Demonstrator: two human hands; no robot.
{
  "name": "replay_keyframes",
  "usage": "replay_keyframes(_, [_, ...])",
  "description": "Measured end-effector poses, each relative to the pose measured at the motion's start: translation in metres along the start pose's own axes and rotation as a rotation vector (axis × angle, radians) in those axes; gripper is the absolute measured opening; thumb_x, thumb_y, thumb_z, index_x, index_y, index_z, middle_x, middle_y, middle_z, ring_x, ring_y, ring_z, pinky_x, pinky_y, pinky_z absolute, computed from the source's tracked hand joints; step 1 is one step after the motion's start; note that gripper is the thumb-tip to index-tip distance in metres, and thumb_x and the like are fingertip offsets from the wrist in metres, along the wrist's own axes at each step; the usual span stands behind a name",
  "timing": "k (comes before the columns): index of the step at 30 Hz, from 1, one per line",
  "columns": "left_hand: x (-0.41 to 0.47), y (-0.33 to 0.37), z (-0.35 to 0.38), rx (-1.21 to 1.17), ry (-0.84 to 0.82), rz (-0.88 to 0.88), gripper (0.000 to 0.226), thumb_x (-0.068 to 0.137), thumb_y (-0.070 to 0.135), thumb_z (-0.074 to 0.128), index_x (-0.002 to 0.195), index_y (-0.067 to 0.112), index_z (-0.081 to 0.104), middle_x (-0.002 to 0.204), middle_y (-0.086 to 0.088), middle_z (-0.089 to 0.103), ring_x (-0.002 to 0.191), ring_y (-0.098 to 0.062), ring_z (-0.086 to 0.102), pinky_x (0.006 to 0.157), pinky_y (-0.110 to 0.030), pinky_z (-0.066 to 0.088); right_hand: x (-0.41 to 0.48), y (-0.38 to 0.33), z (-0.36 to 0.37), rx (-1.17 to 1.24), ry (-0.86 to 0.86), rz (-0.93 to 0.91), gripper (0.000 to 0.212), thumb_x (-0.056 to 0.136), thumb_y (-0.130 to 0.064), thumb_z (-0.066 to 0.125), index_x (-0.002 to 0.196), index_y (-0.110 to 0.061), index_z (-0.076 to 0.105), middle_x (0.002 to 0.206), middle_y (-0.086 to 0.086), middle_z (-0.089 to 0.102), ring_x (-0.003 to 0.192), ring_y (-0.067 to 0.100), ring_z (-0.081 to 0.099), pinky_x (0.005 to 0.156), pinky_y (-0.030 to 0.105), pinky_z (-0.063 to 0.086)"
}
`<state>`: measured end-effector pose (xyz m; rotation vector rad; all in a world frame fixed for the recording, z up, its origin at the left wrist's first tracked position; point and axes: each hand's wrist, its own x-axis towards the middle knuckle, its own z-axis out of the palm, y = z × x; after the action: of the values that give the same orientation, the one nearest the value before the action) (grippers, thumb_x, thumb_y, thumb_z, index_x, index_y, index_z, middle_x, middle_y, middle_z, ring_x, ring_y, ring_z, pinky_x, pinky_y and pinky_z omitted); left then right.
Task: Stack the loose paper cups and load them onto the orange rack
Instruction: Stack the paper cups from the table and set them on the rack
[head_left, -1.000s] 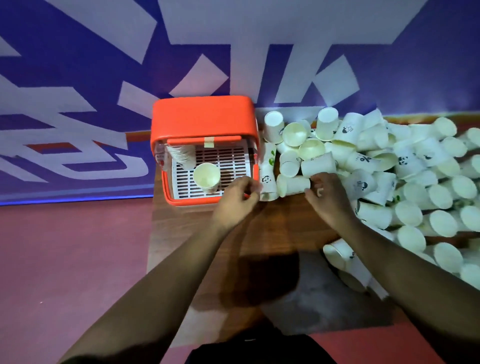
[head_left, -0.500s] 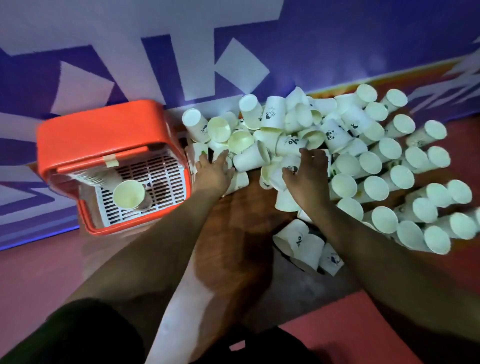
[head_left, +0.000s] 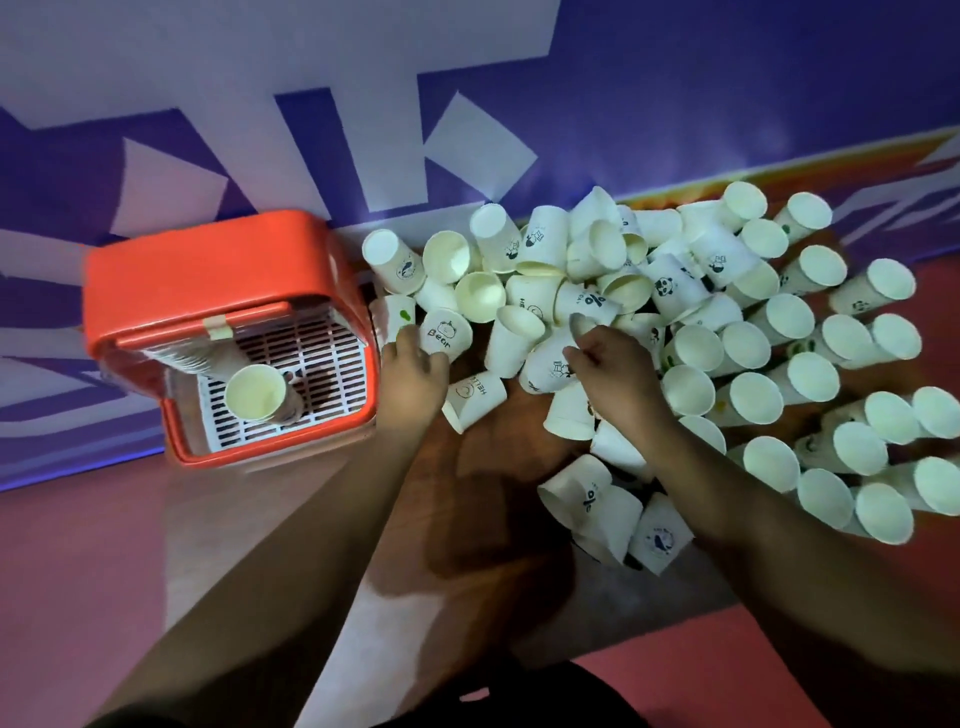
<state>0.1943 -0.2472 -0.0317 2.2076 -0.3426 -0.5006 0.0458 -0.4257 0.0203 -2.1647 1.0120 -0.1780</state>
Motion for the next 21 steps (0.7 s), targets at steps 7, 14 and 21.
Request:
replay_keyframes(7, [-0.052,-0.018,-0.050,-0.870,-0.183,-0.257,0.043,0.091,0.020,0.046,0.132,0.029,0.057,0.131,-0.006,0.062,0.103,-0.021,0.066,0.079,-0.035,0.056,-0.014,-0.036,0.004,0.237,0.004,-0.066,0.015,0.077,-0.038,0.070,0.068,-0.035,0.059,0.103,0.004,0.061,0.106,0.011,0.055,0.086,0.024,0.040])
replay_keyframes(14, [-0.081,-0.045,-0.095,-0.962,-0.234,-0.230,0.037,0.088,0.021,0.065,0.124,0.025,0.061,0.121,-0.003,0.066,0.101,-0.023,0.066,0.080,-0.041,0.055,-0.036,-0.101,0.047,0.340,-0.148,-0.096,0.018,0.083,-0.026,0.072,0.078,-0.010,0.065,0.074,-0.002,0.066,0.066,0.008,0.058,0.062,0.025,0.043])
replay_keyframes(21, [-0.084,-0.076,-0.147,-0.887,-0.211,-0.110,0.040,0.068,0.025,0.085,0.099,0.026,0.060,0.119,-0.014,0.061,0.107,-0.025,0.059,0.085,-0.041,0.049,-0.054,-0.159,0.089,0.446,-0.276,-0.179,0.011,0.083,-0.021,0.074,0.081,-0.014,0.065,0.077,-0.002,0.065,0.069,0.010,0.058,0.066,0.024,0.045])
